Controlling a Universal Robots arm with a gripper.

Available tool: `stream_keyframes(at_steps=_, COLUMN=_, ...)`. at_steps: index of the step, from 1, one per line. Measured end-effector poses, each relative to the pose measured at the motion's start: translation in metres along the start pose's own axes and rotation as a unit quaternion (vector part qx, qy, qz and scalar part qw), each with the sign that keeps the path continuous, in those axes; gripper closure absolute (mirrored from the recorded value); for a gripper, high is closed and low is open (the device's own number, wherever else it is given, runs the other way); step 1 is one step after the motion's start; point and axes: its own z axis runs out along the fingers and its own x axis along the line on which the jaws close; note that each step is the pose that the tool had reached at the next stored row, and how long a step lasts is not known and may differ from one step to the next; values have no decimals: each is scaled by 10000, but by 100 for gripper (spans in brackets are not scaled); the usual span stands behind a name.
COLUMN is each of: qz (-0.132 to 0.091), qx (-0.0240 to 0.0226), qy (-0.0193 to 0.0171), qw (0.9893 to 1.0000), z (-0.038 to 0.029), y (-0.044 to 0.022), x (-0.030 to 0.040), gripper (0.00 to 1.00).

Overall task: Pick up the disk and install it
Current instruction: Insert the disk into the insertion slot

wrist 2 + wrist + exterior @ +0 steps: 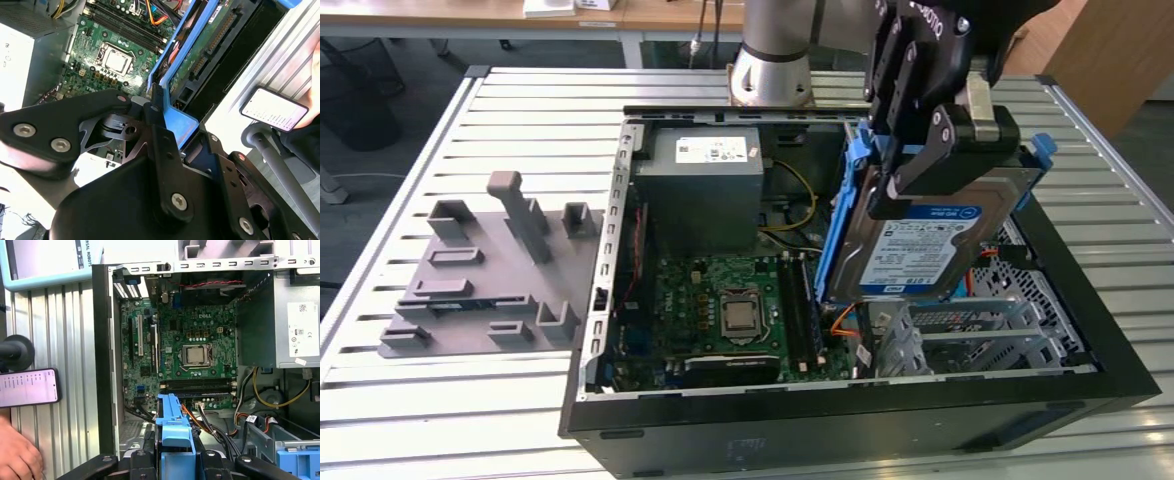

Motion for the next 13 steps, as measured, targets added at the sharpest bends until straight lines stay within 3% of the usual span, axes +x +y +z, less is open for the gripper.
stream_keyframes(at_steps=6, qz=0, qx=1, qy=0, qw=10000, z=7, y=-24, x=48, gripper=64)
stream_keyframes(at_steps=13, qz=0, qx=0, qy=1, qw=10000, z=15, y=-163, x=43, gripper=64)
